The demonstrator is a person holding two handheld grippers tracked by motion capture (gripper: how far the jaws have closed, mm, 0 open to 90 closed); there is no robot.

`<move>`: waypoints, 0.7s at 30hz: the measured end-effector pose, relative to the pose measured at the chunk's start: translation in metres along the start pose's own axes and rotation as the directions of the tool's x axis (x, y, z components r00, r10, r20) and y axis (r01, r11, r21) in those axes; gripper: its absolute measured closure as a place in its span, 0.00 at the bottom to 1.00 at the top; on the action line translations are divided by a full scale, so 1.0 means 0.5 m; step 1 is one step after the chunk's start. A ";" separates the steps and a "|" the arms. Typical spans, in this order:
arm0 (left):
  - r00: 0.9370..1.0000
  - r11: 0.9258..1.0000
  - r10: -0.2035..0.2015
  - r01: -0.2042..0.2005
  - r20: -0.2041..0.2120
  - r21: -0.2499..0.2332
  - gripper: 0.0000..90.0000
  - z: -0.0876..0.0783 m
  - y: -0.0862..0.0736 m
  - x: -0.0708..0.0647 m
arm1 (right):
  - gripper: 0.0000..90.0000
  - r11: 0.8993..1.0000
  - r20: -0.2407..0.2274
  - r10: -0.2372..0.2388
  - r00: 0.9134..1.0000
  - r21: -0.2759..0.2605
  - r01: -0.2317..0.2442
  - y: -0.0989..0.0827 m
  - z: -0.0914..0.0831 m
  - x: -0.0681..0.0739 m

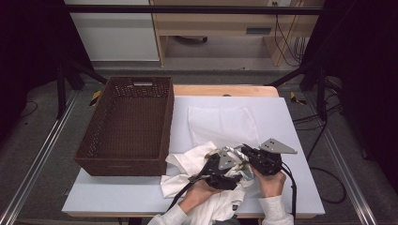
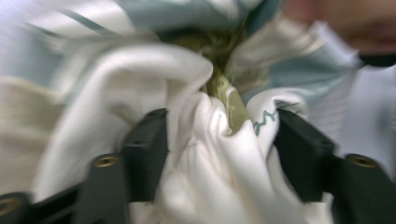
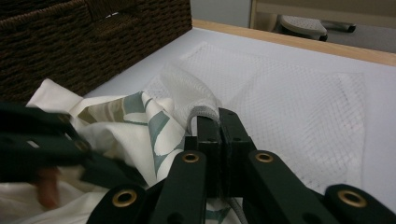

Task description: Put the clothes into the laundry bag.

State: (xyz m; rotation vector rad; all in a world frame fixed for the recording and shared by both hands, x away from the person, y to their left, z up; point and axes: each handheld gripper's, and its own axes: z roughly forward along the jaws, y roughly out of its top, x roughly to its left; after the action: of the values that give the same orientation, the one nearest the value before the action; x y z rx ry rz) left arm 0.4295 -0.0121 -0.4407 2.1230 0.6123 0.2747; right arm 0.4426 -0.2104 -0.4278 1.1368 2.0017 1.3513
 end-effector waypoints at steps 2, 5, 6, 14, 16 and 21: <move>0.998 0.999 0.004 -0.007 -0.055 -0.050 0.30 -0.040 0.003 0.013 | 0.98 1.000 0.001 -0.003 1.000 0.004 0.003 -0.001 0.000 0.000; 0.987 0.996 -0.003 -0.012 -0.162 -0.090 0.28 -0.069 0.003 0.043 | 0.98 1.000 -0.001 -0.010 1.000 0.005 0.010 -0.002 0.003 0.006; 0.984 0.997 -0.013 -0.001 -0.177 -0.081 0.28 -0.067 0.002 0.058 | 0.98 1.000 -0.001 -0.010 1.000 0.005 0.010 -0.002 0.003 0.006; 0.991 0.995 -0.096 0.098 -0.095 0.014 0.61 0.012 -0.030 0.120 | 0.98 1.000 -0.007 -0.016 1.000 0.013 0.016 -0.003 0.009 0.009; 0.991 0.995 -0.095 0.096 -0.090 0.004 0.70 0.008 -0.029 0.115 | 0.98 0.999 -0.004 -0.021 1.000 0.026 0.022 -0.005 0.014 0.010; 0.998 0.996 0.009 -0.014 -0.058 -0.093 0.89 -0.040 -0.019 0.051 | 0.99 1.000 -0.016 0.002 1.000 0.003 -0.002 -0.002 0.012 0.009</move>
State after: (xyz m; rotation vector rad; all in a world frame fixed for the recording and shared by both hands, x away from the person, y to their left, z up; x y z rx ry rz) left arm 0.4403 0.0199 -0.4377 2.0351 0.6089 0.3650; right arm 0.4442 -0.2038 -0.4309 1.1334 2.0149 1.3626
